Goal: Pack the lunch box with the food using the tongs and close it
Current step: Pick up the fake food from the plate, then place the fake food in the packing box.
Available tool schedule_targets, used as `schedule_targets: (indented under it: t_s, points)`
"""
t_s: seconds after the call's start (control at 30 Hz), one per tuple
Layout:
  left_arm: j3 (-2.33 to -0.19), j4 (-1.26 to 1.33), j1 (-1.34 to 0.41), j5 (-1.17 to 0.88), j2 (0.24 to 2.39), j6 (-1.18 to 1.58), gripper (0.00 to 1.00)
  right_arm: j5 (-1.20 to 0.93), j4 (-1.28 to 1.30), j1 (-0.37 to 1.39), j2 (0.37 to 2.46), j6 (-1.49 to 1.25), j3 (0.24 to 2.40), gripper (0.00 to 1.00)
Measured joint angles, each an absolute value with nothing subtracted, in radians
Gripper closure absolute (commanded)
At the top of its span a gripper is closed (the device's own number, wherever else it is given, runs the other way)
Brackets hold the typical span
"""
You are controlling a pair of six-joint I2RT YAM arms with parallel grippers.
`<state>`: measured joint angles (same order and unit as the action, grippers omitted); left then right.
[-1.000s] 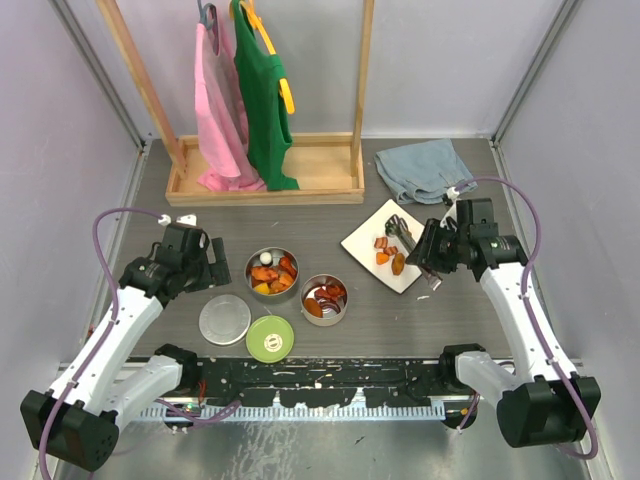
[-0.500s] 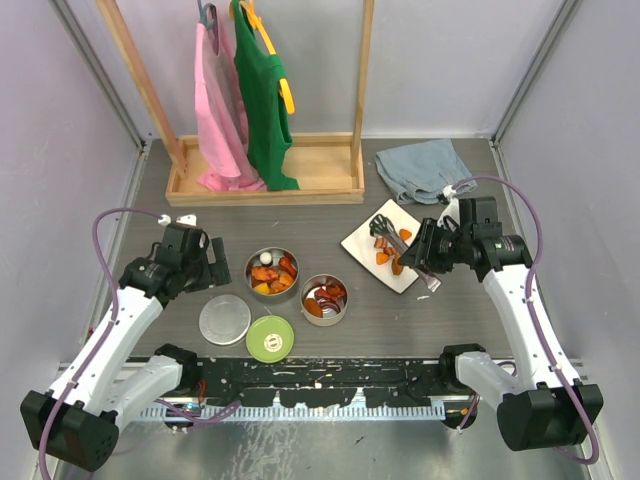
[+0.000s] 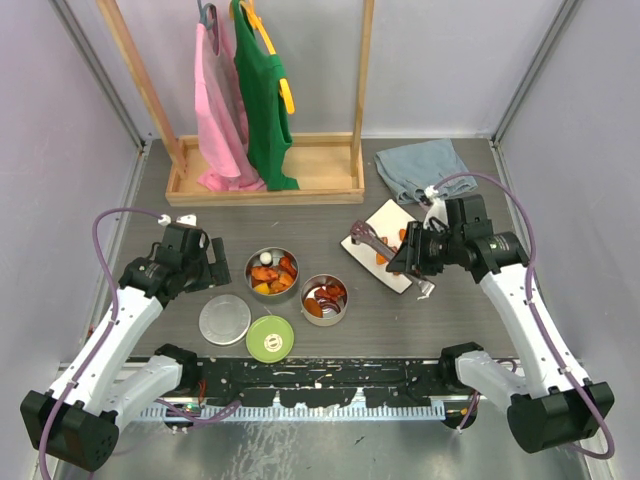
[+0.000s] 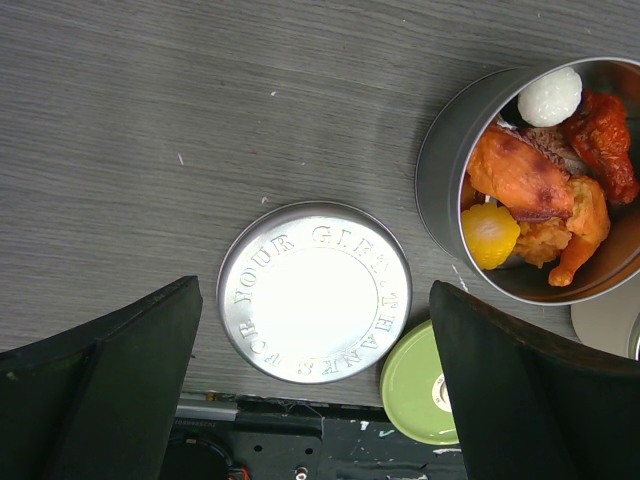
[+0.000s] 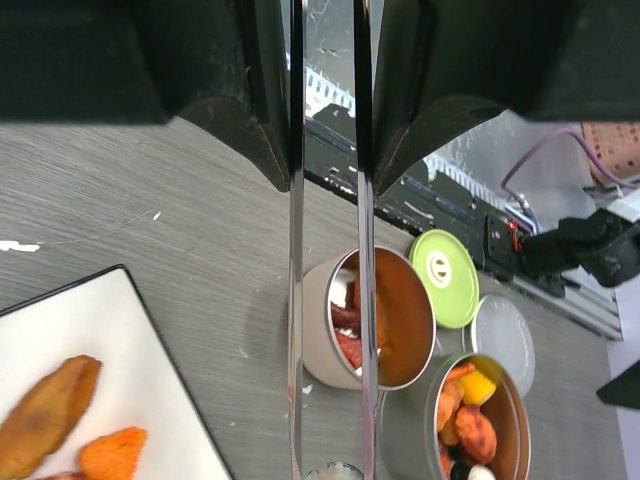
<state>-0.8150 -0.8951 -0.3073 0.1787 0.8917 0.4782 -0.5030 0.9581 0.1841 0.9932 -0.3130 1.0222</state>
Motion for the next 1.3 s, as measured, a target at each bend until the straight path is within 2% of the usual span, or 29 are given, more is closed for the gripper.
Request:
schedule_targets:
  t_s: [0.53,0.83,1.1,1.3]
  points:
    - [-0.815,-0.895,-0.307,0.179,0.892,0.478,0.02,-0.451,1.02,0.416,0.993,-0.323,1.068,0.64]
    - [-0.815,-0.895,-0.307,0.179,0.893,0.478,0.02,-0.395,1.048,0.603,1.0,-0.337,1.071,0.64]
    - [-0.815,-0.895,-0.307,0.179,0.893,0.478,0.02,-0.345,1.041,0.784,1.083,-0.363,1.071,0.64]
    - [-0.815,-0.895,-0.307,0.179,0.893,0.478,0.02,-0.313,1.038,0.833,1.133,-0.373,1.069,0.63]
